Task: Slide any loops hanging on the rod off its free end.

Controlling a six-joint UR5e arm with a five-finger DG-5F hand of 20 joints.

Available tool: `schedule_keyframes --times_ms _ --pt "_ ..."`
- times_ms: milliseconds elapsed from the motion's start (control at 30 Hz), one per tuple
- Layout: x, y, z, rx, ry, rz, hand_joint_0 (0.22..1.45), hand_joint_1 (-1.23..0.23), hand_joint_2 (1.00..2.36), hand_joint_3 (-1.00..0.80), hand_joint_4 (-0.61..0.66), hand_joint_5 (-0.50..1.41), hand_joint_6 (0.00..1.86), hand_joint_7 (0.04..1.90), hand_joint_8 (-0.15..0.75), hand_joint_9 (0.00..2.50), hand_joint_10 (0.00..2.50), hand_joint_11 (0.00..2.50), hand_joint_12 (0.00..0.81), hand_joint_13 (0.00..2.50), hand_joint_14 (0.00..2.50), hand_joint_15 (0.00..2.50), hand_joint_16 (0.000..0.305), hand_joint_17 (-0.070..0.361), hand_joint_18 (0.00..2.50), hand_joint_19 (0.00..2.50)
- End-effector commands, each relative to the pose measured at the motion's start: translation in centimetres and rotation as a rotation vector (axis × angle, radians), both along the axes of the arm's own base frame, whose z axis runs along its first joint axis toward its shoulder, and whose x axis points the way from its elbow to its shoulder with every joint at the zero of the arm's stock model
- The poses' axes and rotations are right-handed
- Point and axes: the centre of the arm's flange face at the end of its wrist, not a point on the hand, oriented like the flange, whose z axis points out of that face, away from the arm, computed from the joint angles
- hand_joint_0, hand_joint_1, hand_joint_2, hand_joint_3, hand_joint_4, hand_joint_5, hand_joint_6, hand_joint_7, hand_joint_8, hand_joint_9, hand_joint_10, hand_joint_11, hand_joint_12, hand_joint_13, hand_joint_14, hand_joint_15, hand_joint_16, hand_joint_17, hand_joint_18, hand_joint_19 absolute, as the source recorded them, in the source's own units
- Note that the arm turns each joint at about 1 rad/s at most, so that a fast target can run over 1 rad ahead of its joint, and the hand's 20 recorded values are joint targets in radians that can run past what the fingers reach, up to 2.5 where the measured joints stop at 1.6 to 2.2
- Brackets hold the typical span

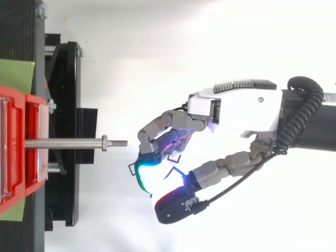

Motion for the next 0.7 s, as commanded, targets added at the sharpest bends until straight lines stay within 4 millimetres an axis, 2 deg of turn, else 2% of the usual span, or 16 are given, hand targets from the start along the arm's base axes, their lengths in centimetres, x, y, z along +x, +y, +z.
schedule_keyframes --times_ms 0,667 --pt "0.01 0.03 0.00 0.000 -0.001 0.002 0.59 -0.63 1.02 -0.21 0.15 -0.14 0.89 1.23 0.316 0.77 0.01 0.23 0.373 0.76 0.01 0.26 0.049 0.111 0.73 0.48" --pt "0.13 0.05 0.09 0.002 -0.011 0.002 0.60 -0.64 1.02 -0.21 0.16 -0.13 0.89 1.23 0.320 0.81 0.01 0.28 0.374 0.76 0.01 0.26 0.050 0.111 0.73 0.46"
